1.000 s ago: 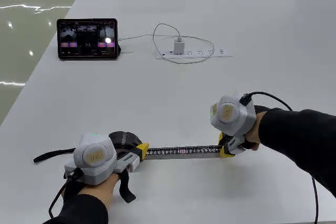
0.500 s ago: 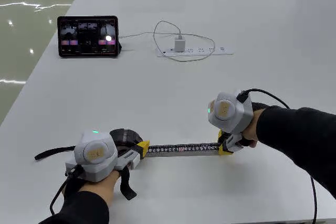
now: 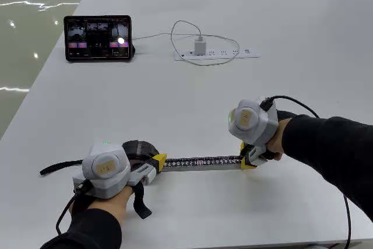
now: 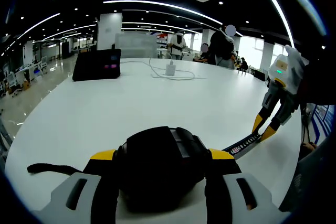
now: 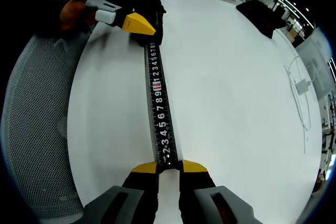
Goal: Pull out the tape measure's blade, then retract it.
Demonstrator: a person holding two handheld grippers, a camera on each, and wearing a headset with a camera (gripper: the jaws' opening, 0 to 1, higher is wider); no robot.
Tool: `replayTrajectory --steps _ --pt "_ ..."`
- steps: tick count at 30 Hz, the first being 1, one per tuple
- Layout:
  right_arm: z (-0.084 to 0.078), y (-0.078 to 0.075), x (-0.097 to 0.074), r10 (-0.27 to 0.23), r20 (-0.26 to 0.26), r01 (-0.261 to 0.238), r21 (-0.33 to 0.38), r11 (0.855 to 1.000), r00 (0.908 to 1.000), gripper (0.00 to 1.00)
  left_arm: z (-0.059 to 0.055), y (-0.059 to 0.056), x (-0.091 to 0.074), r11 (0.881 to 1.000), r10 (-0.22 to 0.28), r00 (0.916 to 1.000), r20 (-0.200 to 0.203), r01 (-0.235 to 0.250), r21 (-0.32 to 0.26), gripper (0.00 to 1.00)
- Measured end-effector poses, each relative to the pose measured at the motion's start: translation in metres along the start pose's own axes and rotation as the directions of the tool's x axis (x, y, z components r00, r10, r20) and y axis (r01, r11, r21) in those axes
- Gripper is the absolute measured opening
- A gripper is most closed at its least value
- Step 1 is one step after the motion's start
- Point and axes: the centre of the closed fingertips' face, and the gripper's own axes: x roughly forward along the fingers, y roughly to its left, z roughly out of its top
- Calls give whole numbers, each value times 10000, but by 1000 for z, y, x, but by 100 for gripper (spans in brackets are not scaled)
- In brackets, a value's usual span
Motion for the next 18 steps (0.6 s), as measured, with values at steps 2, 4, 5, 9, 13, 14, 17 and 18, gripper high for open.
replayTrajectory --steps 2,4,5,9,13,14,17,18 --pt "1 -1 0 -27 25 27 192 9998 10000 11 0 0 0 10000 -1 10000 4 1 3 62" --pt "1 -1 0 -22 22 22 156 9999 10000 11 0 0 0 10000 -2 10000 11 2 6 62" --pt "1 0 0 -19 21 19 140 9999 10000 11 0 0 0 10000 -3 10000 11 3 9 62" --pt "3 0 0 -17 4 17 139 9999 10000 11 0 0 0 10000 -3 10000 9 3 17 62" --pt "4 0 0 -19 -43 19 114 9999 10000 11 0 0 0 10000 -7 10000 4 7 20 62" --pt "4 0 1 -19 -47 20 106 9999 10000 11 0 0 1 10000 -6 10000 6 6 21 62" --pt "5 0 1 -23 -59 24 132 9999 10000 11 0 0 0 10000 -3 10000 7 3 25 62" --pt "5 0 1 -29 -61 30 167 9999 10000 11 0 0 1 10000 -3 10000 8 3 25 62"
